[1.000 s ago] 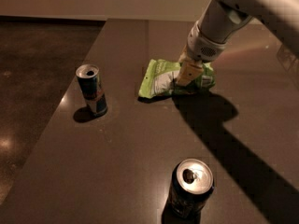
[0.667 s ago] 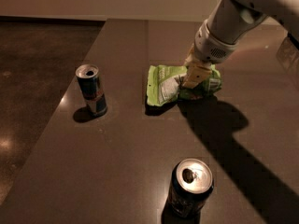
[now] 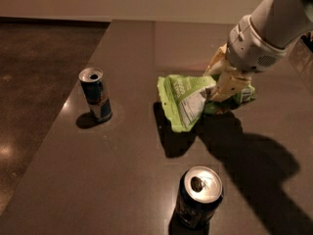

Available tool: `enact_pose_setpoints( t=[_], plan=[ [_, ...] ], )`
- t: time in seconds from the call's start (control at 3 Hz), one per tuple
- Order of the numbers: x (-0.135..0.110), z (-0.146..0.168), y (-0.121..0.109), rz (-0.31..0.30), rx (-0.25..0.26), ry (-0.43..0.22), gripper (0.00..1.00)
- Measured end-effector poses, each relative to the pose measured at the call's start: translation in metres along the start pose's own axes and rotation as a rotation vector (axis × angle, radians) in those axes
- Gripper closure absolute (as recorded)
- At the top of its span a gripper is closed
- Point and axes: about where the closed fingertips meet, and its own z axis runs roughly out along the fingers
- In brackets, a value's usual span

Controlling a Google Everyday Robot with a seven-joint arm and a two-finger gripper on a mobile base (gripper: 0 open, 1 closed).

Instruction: Move green rice chip bag near pepsi can

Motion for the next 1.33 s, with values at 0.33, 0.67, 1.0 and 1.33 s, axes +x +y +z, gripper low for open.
enact_pose_setpoints(
  t=[0.33,0.67,1.0,1.33],
  plan=[
    [-0.007,-0.009,0.021,-0.059,-0.026,-0.014,1.0],
    [-0.017,-0.012,0.048,-0.088,-0.069,-0.023,1.0],
    [-0.028,-0.009,0.072,-0.104,-0.117,-0.032,1.0],
    [-0.036,-0.004,0.089,-0.114,-0.155,-0.041,1.0]
  ],
)
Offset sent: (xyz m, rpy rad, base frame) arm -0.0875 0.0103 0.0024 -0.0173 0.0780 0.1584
